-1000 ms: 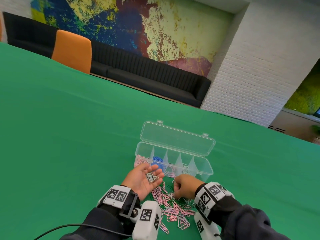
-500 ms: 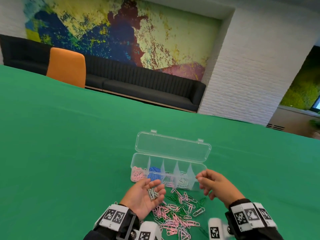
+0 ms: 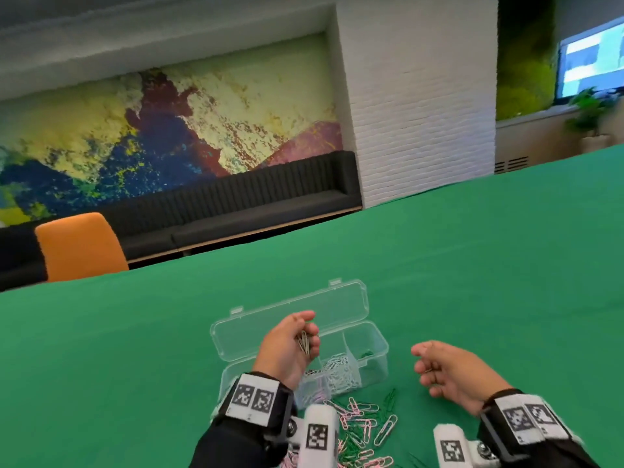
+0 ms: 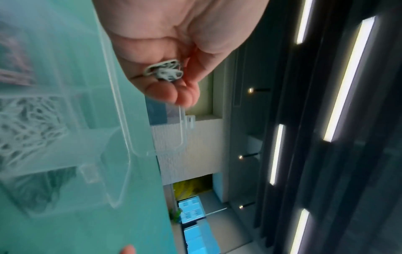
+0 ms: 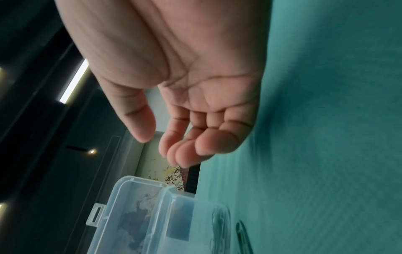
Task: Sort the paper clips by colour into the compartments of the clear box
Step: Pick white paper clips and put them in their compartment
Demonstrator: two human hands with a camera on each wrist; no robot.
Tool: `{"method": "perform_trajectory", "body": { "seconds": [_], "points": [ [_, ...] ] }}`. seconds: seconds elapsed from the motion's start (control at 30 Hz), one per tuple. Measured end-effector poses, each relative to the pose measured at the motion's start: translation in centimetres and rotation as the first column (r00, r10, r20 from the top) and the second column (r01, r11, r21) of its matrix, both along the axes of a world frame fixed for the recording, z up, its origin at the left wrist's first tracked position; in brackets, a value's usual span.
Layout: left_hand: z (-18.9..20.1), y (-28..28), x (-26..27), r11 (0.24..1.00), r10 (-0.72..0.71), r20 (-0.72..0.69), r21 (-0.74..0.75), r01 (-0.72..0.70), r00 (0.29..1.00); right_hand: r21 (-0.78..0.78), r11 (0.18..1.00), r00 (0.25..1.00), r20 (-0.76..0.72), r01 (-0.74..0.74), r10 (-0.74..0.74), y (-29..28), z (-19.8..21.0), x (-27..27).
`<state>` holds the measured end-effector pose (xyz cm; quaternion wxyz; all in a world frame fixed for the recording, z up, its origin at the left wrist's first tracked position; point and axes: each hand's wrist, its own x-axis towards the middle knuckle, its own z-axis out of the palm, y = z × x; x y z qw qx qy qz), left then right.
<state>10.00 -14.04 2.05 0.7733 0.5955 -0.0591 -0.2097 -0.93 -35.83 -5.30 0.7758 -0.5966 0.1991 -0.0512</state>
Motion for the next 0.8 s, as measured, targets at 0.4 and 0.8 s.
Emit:
{"method": "perform_trajectory", "body": {
  "seconds": [0.4, 0.8],
  "points": [
    [0.7, 0.6, -0.4, 0.817, -0.315, 0.354, 0.573, 0.062, 0.881, 0.296, 0.949, 0.994, -0.027, 0.107, -0.104, -1.3, -1.3, 0.1],
    [-4.5, 5.0, -3.9, -0.009, -0.923, 0.101, 0.959, -0.283, 0.371, 0.343, 0.927, 0.988, -0.024, 0.153, -0.154, -1.1, -1.4, -0.1]
  ]
}}
